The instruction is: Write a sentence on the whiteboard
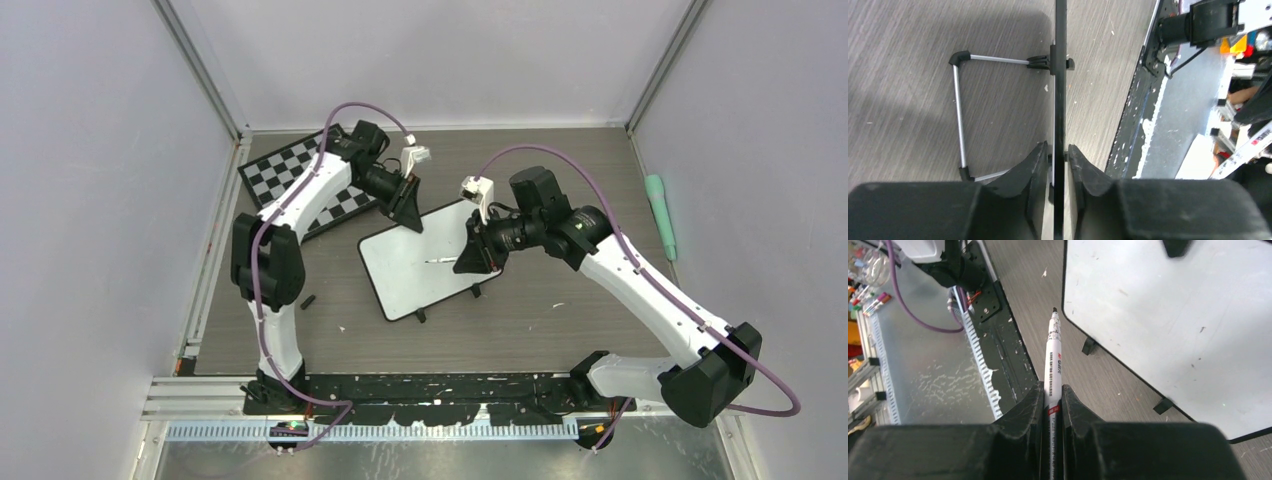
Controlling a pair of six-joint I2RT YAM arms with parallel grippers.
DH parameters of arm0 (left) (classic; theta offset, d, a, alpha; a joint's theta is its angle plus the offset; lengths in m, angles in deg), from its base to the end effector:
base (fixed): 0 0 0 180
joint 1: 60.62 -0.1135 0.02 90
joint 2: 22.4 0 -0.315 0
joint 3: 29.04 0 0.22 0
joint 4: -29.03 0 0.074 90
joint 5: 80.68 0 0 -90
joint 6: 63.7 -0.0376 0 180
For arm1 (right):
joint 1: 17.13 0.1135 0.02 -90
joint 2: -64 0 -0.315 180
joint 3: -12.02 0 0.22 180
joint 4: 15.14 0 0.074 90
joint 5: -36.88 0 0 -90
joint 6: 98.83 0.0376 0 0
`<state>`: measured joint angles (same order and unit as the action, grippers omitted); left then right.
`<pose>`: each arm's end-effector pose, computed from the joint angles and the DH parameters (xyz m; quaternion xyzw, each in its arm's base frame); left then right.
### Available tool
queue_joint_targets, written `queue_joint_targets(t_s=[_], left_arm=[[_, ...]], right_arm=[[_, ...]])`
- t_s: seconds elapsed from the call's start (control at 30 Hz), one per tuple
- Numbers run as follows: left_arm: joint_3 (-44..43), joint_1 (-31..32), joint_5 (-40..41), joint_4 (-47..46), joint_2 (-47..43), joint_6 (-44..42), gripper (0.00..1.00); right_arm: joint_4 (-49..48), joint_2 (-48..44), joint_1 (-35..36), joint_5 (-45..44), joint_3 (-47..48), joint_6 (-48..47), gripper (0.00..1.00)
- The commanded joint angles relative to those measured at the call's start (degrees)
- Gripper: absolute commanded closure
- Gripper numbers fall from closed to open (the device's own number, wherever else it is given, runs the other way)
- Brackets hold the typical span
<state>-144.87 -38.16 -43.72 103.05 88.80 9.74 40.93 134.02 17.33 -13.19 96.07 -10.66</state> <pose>0.3464 -0.1757 0.3345 0.3693 0.8031 -0.4470 0.1372 0.1530 0.1343 0.3940 -0.3993 0.7729 0.4067 0.2790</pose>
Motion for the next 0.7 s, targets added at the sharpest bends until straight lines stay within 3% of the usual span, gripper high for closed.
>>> queue_joint_targets(t_s=[0.0, 0.17, 0.23, 0.47, 0.67], left_arm=[[-4.8, 1.1, 1.2, 7.5, 1.9, -1.3, 0.63], [-6.5, -5.8, -2.1, 9.6, -4.6, 1.0, 0.34], [-3.6, -9.0, -2.2, 8.7, -8.6, 1.7, 0.29], [15.2, -18.5, -3.5, 1.3, -21.3, 4.4, 0.32], [24.4, -19.3, -5.2, -6.3, -24.1, 9.2, 0.36]], right_arm=[[-5.9, 0.2, 0.3, -4.7, 0.2, 3.0, 1.0], [-8.5, 1.4, 0.8, -9.9, 2.7, 4.5, 1.0], [-9.8, 2.5, 1.9, -13.5, 3.9, 5.2, 1.0], [-10.0, 5.8, 9.8, -25.9, 7.9, 2.6, 1.0], [-9.7, 8.7, 17.1, -30.9, 9.5, 0.5, 1.0]])
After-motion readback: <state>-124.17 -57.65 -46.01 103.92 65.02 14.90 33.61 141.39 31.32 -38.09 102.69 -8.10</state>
